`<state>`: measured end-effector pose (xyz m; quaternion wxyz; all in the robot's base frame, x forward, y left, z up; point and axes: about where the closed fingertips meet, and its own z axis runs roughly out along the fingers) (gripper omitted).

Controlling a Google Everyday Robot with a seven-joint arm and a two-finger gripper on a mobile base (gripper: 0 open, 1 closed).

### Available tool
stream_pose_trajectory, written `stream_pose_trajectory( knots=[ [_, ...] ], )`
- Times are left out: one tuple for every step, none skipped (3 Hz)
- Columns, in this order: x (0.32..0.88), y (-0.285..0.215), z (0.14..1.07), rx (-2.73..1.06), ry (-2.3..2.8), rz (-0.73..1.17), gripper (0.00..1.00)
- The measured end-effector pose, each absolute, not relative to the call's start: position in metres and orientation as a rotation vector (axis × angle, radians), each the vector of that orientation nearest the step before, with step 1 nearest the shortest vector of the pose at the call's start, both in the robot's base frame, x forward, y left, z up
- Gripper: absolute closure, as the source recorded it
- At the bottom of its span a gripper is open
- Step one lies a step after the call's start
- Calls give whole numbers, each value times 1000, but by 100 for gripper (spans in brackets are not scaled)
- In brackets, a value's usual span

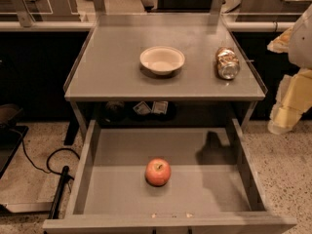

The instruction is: Pick apple from top drawer and place on counter

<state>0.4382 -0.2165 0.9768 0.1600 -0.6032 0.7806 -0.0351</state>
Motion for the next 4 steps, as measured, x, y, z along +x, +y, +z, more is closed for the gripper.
stream_pose_trajectory(
  knots=[
    [438, -216, 977, -1720, 2225, -102, 0],
    [434, -210, 960, -1670, 2203, -4, 0],
    [428, -198, 921, -1582, 2137, 189, 0],
    [420, -176, 884, -1556, 2083, 417, 0]
  ],
)
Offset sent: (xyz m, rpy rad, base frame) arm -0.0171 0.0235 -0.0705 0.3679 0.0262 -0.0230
